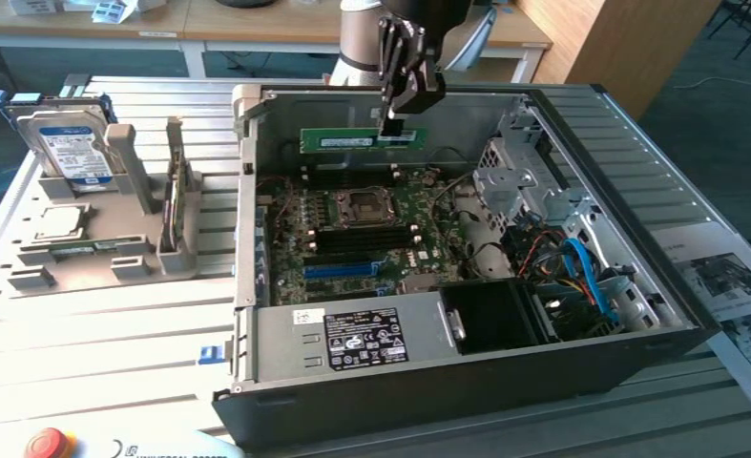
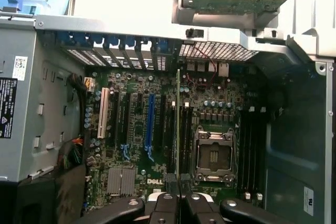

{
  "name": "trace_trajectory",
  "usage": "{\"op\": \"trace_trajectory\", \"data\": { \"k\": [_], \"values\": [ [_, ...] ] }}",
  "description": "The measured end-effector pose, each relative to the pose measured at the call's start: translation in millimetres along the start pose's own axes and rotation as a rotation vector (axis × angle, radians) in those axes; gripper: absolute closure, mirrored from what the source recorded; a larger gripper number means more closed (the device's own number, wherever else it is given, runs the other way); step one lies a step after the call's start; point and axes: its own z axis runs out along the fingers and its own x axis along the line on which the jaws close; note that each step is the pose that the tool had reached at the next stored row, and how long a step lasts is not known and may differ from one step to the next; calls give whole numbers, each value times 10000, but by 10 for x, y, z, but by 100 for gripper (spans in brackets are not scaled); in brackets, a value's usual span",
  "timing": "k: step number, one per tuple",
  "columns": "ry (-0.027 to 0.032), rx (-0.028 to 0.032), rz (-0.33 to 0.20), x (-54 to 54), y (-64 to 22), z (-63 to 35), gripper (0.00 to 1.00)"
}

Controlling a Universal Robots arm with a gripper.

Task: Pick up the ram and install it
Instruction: 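Pick up the ram and move it above insertion slot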

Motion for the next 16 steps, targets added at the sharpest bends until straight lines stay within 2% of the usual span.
{"op": "trace_trajectory", "data": {
  "k": [2,16],
  "values": [
    [-1,-35,1,2,-32,-3,88],
    [-23,-28,251,2,-36,21,88]
  ]
}}
